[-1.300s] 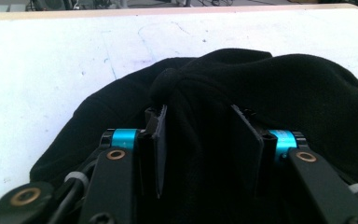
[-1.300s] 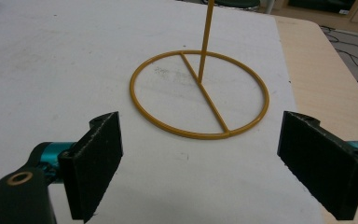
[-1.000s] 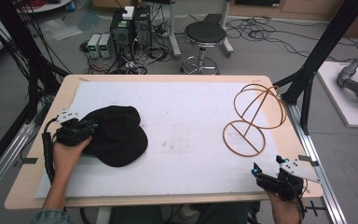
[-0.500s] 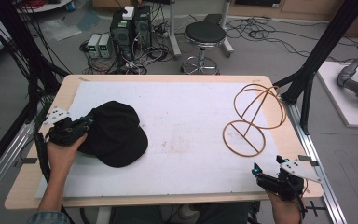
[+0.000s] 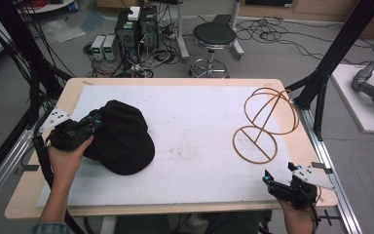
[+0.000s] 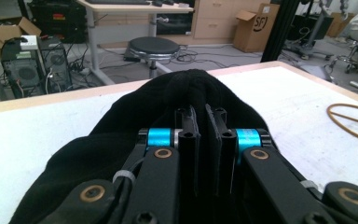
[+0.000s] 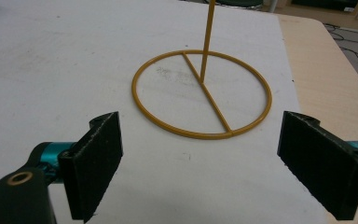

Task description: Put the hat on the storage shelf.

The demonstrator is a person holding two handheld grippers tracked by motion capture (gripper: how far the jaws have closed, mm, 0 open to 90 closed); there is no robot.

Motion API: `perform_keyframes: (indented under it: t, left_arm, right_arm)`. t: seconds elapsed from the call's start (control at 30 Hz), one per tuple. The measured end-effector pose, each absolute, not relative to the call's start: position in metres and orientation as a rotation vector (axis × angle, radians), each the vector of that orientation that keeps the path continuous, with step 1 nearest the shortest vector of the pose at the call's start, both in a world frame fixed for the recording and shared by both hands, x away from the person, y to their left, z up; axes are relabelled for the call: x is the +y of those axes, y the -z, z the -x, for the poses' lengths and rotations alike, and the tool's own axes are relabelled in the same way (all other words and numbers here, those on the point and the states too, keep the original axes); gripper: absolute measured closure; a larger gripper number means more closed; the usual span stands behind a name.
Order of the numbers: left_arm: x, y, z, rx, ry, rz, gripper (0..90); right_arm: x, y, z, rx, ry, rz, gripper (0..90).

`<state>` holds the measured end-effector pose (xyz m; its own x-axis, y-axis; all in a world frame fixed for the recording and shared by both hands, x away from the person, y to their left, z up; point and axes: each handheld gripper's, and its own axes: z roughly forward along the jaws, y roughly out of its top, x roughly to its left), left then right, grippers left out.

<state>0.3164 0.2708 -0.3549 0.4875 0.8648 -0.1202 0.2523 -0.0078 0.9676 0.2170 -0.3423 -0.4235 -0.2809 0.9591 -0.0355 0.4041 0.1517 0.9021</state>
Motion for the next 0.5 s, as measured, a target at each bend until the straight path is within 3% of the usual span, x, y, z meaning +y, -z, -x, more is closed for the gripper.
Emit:
perform_keyframes:
  t: [0.5]
  left_arm:
    - [0.254, 0.321, -0.318, 0.943, -0.654, -1.523, 84.0]
  right_arm:
    - [-0.34, 0.422, -0.219, 1.788, -1.111, -1.304, 13.8]
